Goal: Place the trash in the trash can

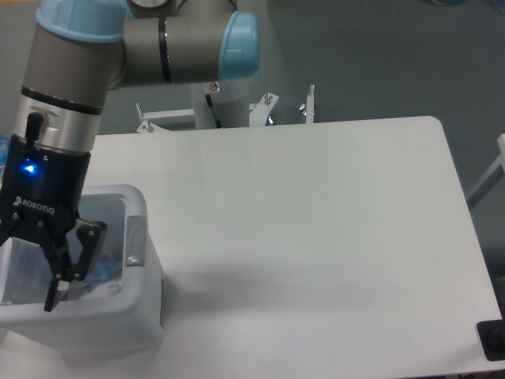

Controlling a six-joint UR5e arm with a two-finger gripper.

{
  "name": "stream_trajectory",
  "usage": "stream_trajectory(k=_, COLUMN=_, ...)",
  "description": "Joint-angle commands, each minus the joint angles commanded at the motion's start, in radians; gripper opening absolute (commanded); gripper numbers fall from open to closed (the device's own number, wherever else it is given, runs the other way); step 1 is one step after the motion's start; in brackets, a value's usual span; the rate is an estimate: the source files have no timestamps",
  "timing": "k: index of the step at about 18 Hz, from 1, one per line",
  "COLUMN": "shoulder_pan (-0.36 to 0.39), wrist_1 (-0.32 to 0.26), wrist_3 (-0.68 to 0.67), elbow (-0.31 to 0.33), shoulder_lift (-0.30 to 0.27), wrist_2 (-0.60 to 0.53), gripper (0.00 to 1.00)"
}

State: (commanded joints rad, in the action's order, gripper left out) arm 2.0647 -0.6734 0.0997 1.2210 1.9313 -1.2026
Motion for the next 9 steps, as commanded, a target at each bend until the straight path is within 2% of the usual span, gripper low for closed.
stream_trajectory(k=6, shoulder_pan=0.176, wrist_1=-0.003, wrist_3=0.041, elbow=0.011, shoulder_lift=-0.028, wrist_2=-0.067, gripper=1.00)
stream_trajectory(k=9, shoulder_pan=0.254, wrist_1=-0.011, wrist_3=0.109, elbow=0.029, shoulder_lift=-0.022, wrist_2=-0.185, gripper=1.00)
